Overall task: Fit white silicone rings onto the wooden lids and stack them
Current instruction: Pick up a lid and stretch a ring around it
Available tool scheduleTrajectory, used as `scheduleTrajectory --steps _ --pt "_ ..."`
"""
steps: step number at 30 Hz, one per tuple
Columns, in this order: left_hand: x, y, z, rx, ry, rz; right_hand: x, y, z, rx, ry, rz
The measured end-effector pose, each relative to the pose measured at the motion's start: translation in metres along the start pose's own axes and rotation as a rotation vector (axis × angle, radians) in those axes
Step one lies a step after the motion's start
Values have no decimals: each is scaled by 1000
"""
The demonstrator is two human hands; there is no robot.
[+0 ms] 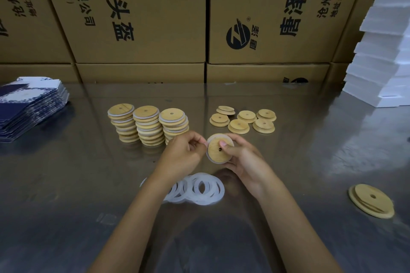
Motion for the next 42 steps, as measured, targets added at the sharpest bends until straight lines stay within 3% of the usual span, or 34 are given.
scheduleTrajectory --steps 5,11,16,26,30,35,42 --pt "-1 -1 -8 44 95 -57 -2 9 -4 -113 -54 7" --pt "2 -3 -5 -24 51 -63 -3 10 -2 -113 -69 2" --pt "2 -4 -1 -24 11 -54 -3 5 0 -12 -57 -38" --pt "-2 4 11 -197 -244 35 1 4 -4 301 8 -51" --pt "-2 5 11 -176 -246 18 3 4 -7 286 30 -50" --pt "-2 5 7 -140 -209 28 0 5 -5 19 37 -15" --pt "-1 7 1 -56 -140 83 -2 6 -6 167 10 -60"
Point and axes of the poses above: each hand's wrist, its own x-axis towards the middle knuckle, its own y-axis out of the palm, z = x × y, the point moved 5 cm from there along x, towards the middle knuckle, and after that the axes turned 6 degrees about y, right-handed, at the moved point
